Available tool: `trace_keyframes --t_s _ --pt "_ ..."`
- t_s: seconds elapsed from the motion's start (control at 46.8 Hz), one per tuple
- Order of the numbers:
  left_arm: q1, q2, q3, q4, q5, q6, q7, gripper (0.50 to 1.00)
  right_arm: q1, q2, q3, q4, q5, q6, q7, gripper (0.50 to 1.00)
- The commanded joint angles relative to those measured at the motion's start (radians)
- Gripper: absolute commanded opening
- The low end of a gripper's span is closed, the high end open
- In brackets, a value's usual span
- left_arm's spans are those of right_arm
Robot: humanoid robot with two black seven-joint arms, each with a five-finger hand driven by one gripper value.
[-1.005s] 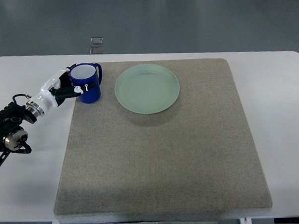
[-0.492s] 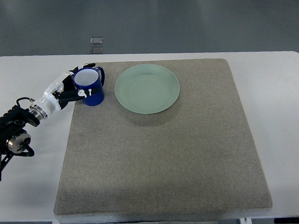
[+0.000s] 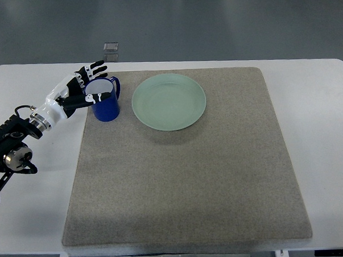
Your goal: Place cup left of plate with left hand
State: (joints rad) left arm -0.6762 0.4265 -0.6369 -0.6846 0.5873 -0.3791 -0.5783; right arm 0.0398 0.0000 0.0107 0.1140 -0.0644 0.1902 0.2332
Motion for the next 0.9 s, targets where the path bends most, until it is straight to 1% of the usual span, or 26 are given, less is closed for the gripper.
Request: trace_keyframes --t_s 0.0,0.064,0.128,0.321,0.47,0.62,0.663,0.812,0.876 --pt "0.000 0.027 -0.017 -0.030 0.000 0.000 0.000 0.966 0.000 0.000 0.000 0.000 0.000 0.000 0.000 0.932" --pt "0.000 0.054 -0.024 -0.059 0.000 0.000 0.000 0.969 0.000 0.000 0.000 0.000 0.000 0.000 0.000 0.932" --pt "-0.002 0.069 -0.041 -0.078 -0.001 0.000 0.000 0.984 0.000 0.000 0.000 0.001 0.000 0.000 0.000 0.932" --pt "-0.022 0.070 -0.170 -0.082 -0.055 -0.003 0.005 0.986 0.000 0.000 0.000 0.001 0.000 0.000 0.000 0.932" --pt "-0.098 0.070 -0.201 -0.089 -0.142 -0.012 0.015 0.984 0.000 0.000 0.000 0.000 0.000 0.000 0.000 0.932" --pt "-0.158 0.061 -0.201 -0.087 -0.241 0.003 0.028 0.979 0.000 0.000 0.000 0.001 0.000 0.000 0.000 0.932" --pt "-0.169 0.058 -0.201 -0.089 -0.260 0.012 0.037 0.975 0.000 0.000 0.000 0.000 0.000 0.000 0.000 0.932" --pt "-0.197 0.020 -0.201 -0.086 -0.320 0.086 0.090 0.971 0.000 0.000 0.000 0.000 0.000 0.000 0.000 0.932" --pt "-0.206 0.008 -0.201 -0.084 -0.334 0.108 0.101 0.971 0.000 0.000 0.000 0.000 0.000 0.000 0.000 0.932"
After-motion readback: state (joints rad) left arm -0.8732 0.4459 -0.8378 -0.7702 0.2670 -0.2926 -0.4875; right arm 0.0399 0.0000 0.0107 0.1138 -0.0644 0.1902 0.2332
